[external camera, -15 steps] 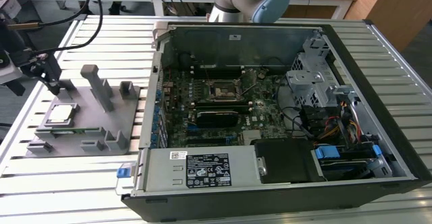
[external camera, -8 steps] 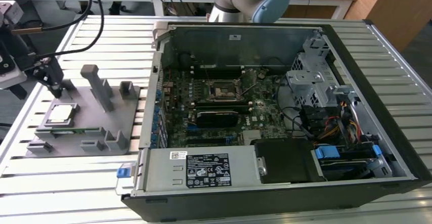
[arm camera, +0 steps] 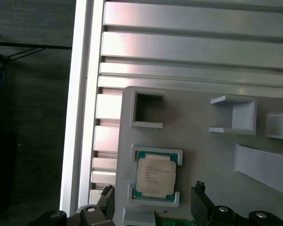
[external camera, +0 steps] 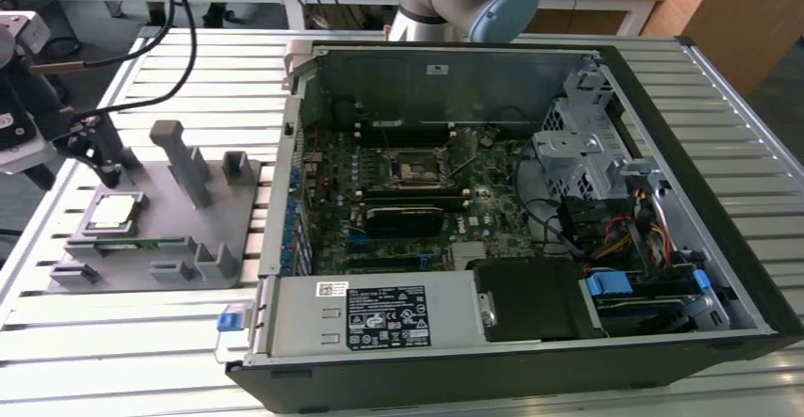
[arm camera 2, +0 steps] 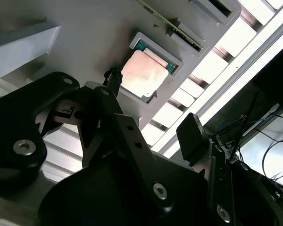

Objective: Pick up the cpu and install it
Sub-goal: 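Pick up the cpu and move it towards the insertion slot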

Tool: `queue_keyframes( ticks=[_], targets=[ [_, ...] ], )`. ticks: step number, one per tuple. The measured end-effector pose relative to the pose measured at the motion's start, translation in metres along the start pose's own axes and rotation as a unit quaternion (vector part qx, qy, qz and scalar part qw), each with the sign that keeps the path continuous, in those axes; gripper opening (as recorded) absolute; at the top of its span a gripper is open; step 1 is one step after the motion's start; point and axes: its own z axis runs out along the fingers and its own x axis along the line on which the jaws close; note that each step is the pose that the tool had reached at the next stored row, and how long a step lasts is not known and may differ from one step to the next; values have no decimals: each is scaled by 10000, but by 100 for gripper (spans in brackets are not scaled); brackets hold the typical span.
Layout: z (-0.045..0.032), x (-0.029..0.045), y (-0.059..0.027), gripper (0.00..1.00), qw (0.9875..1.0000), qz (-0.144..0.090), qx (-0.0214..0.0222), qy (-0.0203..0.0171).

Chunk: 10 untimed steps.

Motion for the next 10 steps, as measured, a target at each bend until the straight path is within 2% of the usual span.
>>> queue_keyframes(
  ticks=[4, 5, 7, 10],
  targets=[
    [50, -1, 1, 74, 10000, 65, 5, -2],
    [54, 0, 1, 74, 10000, 68, 18, -2],
    [61, 0, 1, 74, 9999, 71, 77, 0],
    [88, -1, -1, 74, 9999, 69, 97, -3]
  ],
)
